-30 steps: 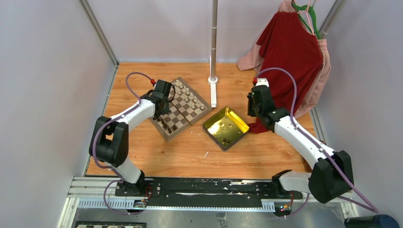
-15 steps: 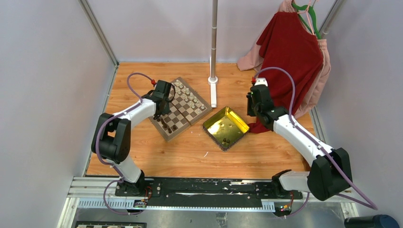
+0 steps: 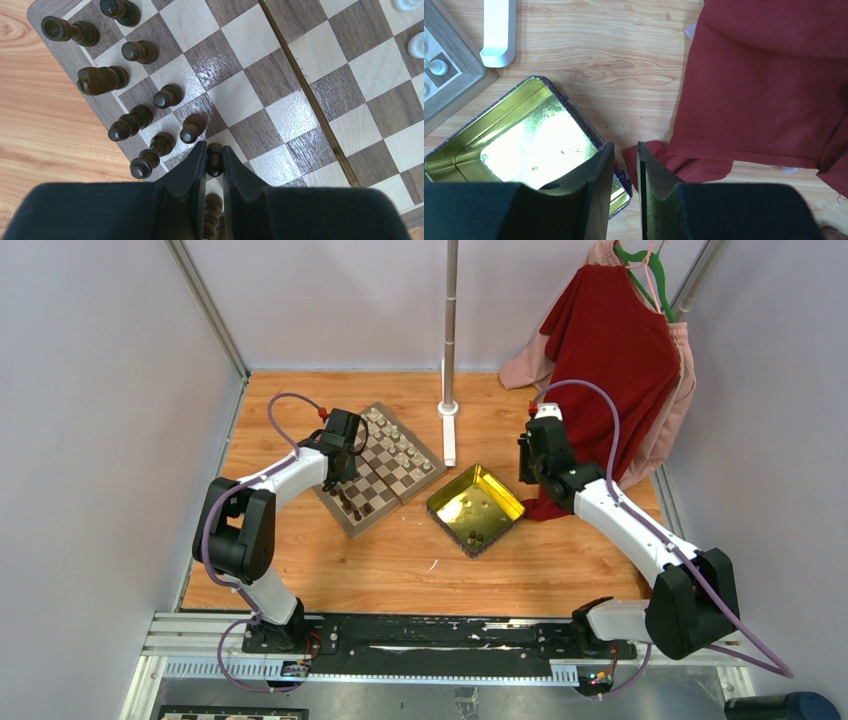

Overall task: Set up the chess pieces on the board
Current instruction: Place the chess piece on the chessboard.

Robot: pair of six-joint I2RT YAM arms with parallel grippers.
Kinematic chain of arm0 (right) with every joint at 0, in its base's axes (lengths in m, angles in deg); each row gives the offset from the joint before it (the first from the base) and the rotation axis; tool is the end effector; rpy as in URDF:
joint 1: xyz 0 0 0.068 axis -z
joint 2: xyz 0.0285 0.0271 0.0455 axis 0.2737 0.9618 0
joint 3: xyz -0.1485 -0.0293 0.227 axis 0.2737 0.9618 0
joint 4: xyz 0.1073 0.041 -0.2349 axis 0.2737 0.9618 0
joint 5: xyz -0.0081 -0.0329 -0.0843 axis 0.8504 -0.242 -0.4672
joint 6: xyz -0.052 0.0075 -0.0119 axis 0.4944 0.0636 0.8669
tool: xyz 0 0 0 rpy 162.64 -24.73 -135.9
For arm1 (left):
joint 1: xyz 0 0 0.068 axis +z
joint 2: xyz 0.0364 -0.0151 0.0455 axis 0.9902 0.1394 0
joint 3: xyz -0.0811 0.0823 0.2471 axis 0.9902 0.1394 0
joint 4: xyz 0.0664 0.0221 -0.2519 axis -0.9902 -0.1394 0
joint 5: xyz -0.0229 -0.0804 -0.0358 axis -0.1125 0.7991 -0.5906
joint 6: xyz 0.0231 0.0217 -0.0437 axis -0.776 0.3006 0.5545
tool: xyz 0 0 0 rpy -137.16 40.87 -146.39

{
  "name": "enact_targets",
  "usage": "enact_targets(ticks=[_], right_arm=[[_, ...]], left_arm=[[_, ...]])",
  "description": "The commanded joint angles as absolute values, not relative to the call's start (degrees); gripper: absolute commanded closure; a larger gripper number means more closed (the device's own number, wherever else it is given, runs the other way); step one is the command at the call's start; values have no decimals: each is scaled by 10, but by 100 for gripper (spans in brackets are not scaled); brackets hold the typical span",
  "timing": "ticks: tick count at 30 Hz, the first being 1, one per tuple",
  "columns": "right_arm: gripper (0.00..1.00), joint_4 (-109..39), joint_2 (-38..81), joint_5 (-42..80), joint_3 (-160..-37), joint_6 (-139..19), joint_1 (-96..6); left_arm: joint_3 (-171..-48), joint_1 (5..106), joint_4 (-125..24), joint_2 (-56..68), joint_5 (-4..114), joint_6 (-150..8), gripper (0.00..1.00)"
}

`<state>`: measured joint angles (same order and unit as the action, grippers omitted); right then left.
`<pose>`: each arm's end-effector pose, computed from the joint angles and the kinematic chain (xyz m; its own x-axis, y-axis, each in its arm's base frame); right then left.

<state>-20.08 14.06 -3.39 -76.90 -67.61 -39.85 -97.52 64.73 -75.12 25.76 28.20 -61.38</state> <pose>0.2634 0.1071 0.2790 -0.5570 0.0134 -0.8304 -0.0672 0.9959 0.0611 0.3257 -0.0893 0.1949 -0.7896 -0.1199 -0.6018 -0.1851 0.9816 0.0472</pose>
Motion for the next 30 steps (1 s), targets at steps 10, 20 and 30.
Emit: enact_targets(ticks=[10,20,30], right_arm=[[72,-194,141,-36,-782,-684,-392],[72,-192,139,-35,-782,-689,-392],[72,-191,140,-33,-782,-692,-393]], left_arm=[[-972,653,-747,265,279,-622,85],[-975,653,-750,270,278,-627,74],[-979,653,-754,272,274,-632,73]])
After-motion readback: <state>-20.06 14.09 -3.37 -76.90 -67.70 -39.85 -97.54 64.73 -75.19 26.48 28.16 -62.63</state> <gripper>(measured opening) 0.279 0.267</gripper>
